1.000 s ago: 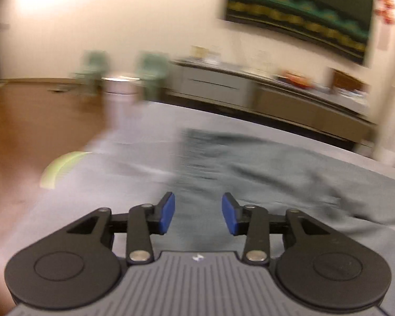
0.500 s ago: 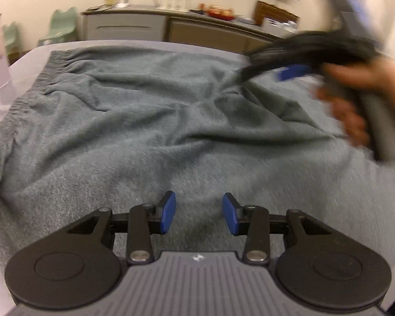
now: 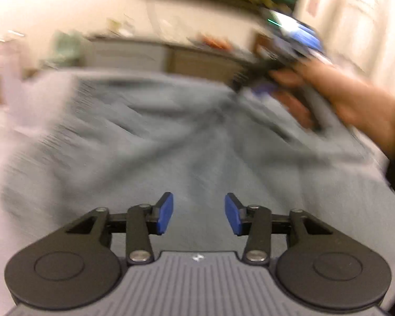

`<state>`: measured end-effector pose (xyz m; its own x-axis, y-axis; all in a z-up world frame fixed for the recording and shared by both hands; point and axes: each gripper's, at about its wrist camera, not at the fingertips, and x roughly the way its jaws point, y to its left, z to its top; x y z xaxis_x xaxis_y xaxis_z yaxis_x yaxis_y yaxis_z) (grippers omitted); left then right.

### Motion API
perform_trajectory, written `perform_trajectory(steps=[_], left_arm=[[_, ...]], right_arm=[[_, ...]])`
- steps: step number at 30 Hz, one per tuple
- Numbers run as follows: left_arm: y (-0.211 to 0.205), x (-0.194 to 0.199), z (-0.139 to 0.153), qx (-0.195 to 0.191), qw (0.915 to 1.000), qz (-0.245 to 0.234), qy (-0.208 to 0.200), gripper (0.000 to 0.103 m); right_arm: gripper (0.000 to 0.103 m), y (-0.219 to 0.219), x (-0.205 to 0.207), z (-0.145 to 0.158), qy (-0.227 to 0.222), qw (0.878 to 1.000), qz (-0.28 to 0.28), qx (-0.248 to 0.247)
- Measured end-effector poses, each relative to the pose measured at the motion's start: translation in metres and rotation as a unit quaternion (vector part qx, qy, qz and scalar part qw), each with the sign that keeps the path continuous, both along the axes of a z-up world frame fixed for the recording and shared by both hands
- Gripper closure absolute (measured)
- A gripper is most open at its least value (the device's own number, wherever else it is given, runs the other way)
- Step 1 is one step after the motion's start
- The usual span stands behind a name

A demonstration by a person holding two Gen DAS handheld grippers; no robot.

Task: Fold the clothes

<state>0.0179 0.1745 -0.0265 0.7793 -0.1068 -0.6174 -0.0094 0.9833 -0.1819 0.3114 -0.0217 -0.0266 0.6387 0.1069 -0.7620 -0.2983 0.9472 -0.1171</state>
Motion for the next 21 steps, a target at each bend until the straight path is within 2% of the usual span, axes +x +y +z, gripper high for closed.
perform_trajectory(steps=[2, 4, 7, 10, 11, 12, 16, 18, 19, 21], left_arm=[[0.032, 0.008, 0.005, -0.001, 0.9992, 0.04, 0.004, 0.056], [0.057, 0.017, 0.001, -0.008, 0.9975, 0.066, 0.022, 0.057], [0.079, 0.022, -0.013, -0.005, 0.9944, 0.094, 0.049, 0.061], [0.087, 0.024, -0.025, -0.001, 0.9936, 0.095, 0.061, 0.061], [0.088, 0.027, -0.028, 0.003, 0.9933, 0.095, 0.066, 0.061], [0.089, 0.03, -0.032, 0.007, 0.9929, 0.095, 0.071, 0.064], [0.089, 0.031, -0.034, 0.024, 0.992, 0.102, 0.07, 0.065], [0.087, 0.027, -0.032, 0.025, 0.992, 0.104, 0.067, 0.064], [0.086, 0.025, -0.031, 0.023, 0.9923, 0.103, 0.065, 0.064], [0.082, 0.02, -0.026, 0.021, 0.9933, 0.1, 0.056, 0.06]], right_arm=[[0.031, 0.024, -0.021, 0.013, -0.012, 0.999, 0.046, 0.02], [0.028, 0.062, -0.032, 0.013, 0.005, 0.994, 0.102, 0.04], [0.028, 0.128, -0.033, -0.011, 0.042, 0.985, 0.162, 0.033], [0.033, 0.174, -0.021, -0.041, 0.068, 0.984, 0.166, 0.0], [0.027, 0.177, -0.013, -0.044, 0.066, 0.985, 0.158, 0.011], [0.025, 0.181, -0.004, -0.045, 0.069, 0.987, 0.146, 0.022], [0.016, 0.193, 0.021, -0.05, 0.05, 0.991, 0.12, 0.028], [0.027, 0.184, 0.019, -0.039, 0.055, 0.99, 0.123, 0.034], [0.034, 0.165, 0.008, -0.026, 0.042, 0.99, 0.126, 0.057], [0.025, 0.11, -0.014, -0.003, 0.015, 0.989, 0.116, 0.092]])
